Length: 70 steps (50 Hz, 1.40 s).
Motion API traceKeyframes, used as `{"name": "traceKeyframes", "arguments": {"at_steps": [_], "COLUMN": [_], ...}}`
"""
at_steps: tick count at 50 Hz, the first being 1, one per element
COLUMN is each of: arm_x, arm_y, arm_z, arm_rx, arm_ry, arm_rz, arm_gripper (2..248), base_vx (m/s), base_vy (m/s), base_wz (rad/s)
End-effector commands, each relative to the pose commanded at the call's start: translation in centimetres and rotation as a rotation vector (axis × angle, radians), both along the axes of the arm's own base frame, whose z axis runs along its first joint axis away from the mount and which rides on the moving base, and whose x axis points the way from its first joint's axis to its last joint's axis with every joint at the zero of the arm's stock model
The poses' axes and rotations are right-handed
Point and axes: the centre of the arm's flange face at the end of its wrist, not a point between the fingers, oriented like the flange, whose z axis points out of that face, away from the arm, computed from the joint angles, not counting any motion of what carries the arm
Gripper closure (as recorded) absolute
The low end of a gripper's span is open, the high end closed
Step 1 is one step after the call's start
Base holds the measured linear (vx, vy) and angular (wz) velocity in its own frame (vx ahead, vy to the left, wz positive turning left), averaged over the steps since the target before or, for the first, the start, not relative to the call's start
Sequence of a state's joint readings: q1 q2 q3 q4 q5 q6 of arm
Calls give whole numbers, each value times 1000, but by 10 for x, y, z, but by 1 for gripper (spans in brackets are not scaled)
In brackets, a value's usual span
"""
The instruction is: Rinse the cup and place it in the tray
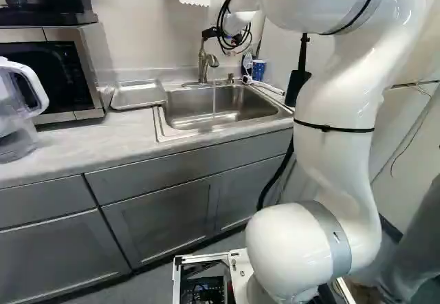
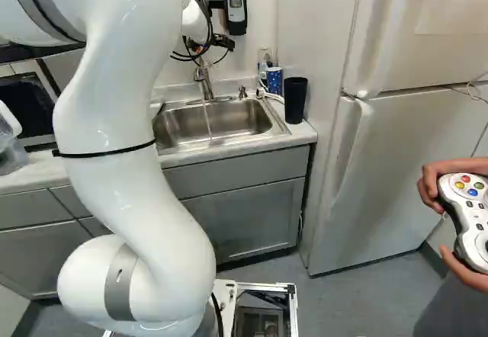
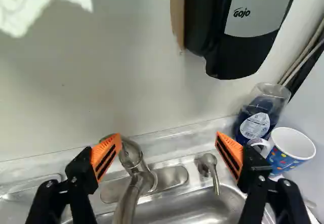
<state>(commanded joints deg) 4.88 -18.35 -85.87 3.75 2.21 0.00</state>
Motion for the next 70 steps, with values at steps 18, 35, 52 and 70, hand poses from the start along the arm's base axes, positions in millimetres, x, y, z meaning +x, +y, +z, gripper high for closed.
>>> {"name": "traceKeyframes", "arguments": {"at_steps": [18,35,52,70], "arm_x": [-31,-66,-102,-141], "arm_y": [8,11,11,10], "arm_z": [3,4,1,-2], "arm_rx": [-1,-3,-6,-11], "arm_ry": [11,28,75,125], "arm_rz": [17,29,37,46], "arm_gripper": [3,3,3,3], "base_vx": [0,0,0,0], "base_vy": [0,0,0,0], "base_wz": [0,0,0,0]}}
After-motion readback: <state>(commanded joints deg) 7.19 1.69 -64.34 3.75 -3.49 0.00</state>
